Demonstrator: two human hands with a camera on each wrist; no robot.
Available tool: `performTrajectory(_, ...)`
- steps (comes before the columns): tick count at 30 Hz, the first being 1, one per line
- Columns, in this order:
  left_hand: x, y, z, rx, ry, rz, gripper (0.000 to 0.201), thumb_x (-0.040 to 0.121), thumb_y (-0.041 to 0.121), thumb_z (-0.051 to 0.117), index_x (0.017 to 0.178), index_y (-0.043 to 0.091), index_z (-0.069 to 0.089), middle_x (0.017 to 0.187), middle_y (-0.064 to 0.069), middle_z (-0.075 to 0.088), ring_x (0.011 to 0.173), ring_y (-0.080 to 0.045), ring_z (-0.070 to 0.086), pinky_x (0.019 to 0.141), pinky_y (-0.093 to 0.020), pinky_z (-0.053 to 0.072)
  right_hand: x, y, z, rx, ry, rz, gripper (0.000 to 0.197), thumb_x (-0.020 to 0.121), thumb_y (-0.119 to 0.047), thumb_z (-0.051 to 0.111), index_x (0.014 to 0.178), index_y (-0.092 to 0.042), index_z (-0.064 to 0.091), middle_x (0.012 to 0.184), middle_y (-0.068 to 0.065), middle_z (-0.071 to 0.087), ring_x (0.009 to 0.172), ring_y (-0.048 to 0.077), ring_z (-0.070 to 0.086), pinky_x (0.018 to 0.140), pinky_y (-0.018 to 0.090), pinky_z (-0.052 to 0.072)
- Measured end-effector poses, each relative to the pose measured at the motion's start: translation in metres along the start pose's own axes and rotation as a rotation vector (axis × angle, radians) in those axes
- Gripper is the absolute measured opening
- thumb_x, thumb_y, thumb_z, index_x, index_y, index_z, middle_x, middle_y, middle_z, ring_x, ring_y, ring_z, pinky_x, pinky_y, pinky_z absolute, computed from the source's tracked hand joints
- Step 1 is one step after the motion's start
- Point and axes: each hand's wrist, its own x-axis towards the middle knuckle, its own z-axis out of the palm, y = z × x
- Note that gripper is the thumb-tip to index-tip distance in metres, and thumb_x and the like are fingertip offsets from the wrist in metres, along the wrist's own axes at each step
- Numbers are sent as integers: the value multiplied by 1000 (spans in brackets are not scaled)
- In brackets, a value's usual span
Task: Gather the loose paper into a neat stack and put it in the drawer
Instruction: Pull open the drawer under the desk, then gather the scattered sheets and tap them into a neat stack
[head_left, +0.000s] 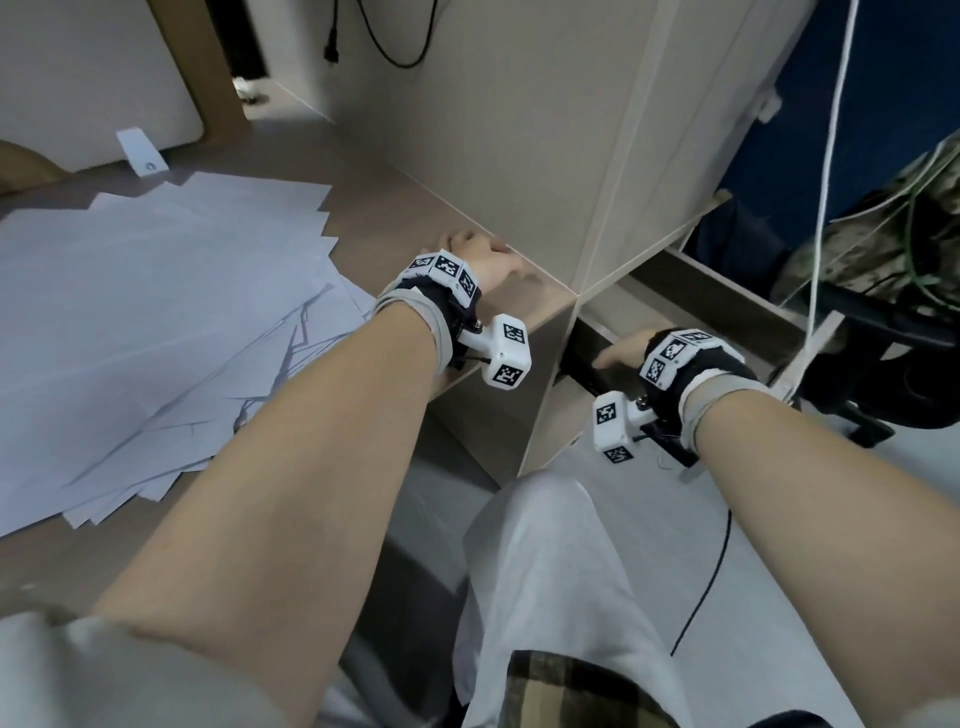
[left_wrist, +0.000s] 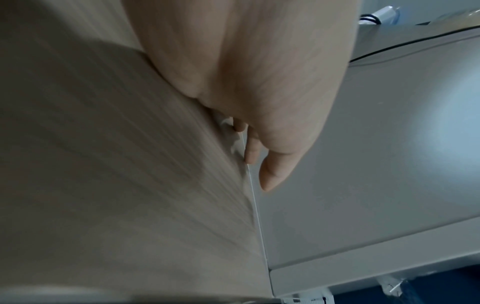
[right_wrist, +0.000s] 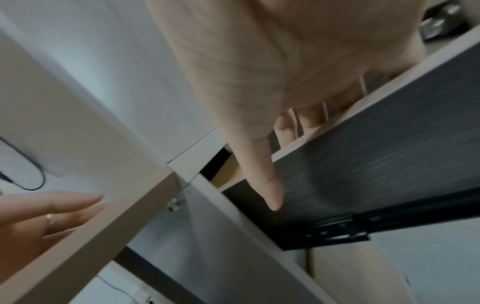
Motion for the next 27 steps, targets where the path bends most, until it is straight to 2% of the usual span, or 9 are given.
performTrajectory(2, 1, -2, -1, -19, -8, -4, 61, 74, 62, 64, 131, 42, 60, 155, 2, 39, 150, -25, 21, 121, -50, 16, 10, -8, 6, -23, 64, -53, 29, 87, -33, 73, 114, -23, 71, 124, 10, 63, 113, 32, 62, 100, 38, 49)
performTrajectory(4, 1, -3, -2, -47, -3, 4, 55, 77, 59, 65, 130, 41, 62, 156, 2, 40, 150, -25, 22, 121, -50, 16, 21, -8, 12, 55, 139, -57, 33, 90, -26, 69, 119, -10, 68, 112, 13, 66, 100, 32, 63, 86, 36, 50)
performTrajectory(6, 1, -1, -2, -67, -2, 0, 54, 79, 56, 66, 131, 42, 63, 157, 3, 39, 151, -24, 20, 120, -50, 15, 26, -4, 16, 124, 213, 23, 32, 89, -30, 71, 106, -3, 68, 82, 10, 63, 73, 27, 58, 71, 35, 44)
performTrajectory(8, -1, 0, -1, -56, -4, -14, 54, 78, 57, 66, 130, 44, 63, 154, 4, 42, 150, -23, 21, 120, -49, 16, 26, 1, 13, 108, 207, 81, 31, 87, -32, 75, 94, -3, 67, 71, 8, 57, 69, 26, 56, 70, 34, 43)
performTrajectory(14, -10, 2, -6, -274, 24, -48, 45, 76, 49, 73, 117, 31, 71, 134, 1, 61, 132, -25, 50, 112, -41, 39, 12, 15, 3, 69, 180, 49, 28, 84, -39, 75, 102, -19, 67, 120, 5, 63, 113, 30, 63, 99, 38, 48)
performTrajectory(18, -25, 0, -18, -498, -4, -33, 7, 90, 25, 72, 94, 23, 65, 106, 2, 66, 105, -20, 63, 93, -27, 49, -2, -31, -6, 382, 304, -60, 31, 76, -25, 81, 102, -11, 73, 99, 7, 73, 89, 26, 69, 79, 31, 54)
performTrajectory(22, -42, -8, -44, -591, 110, -15, 22, 95, 13, 66, 117, 12, 69, 99, -1, 67, 85, -16, 59, 62, -12, 45, -28, -81, -4, 538, 103, -253, 14, 76, -16, 77, 81, -4, 75, 69, 8, 72, 57, 16, 66, 60, 29, 58)
performTrajectory(24, -50, -17, -60, -632, 187, -34, 29, 94, 11, 66, 122, 8, 70, 116, -8, 70, 97, -18, 61, 76, -17, 45, -43, -107, 2, 595, 16, -312, 11, 81, -14, 72, 75, -5, 69, 62, 6, 67, 47, 14, 59, 44, 21, 51)
performTrajectory(27, -65, -40, -87, -622, 249, -66, 30, 93, 15, 68, 123, 12, 71, 122, -4, 69, 106, -15, 59, 83, -17, 39, -60, -144, 14, 621, -23, -390, 10, 85, -15, 66, 76, -10, 66, 67, 6, 66, 49, 15, 58, 44, 21, 48)
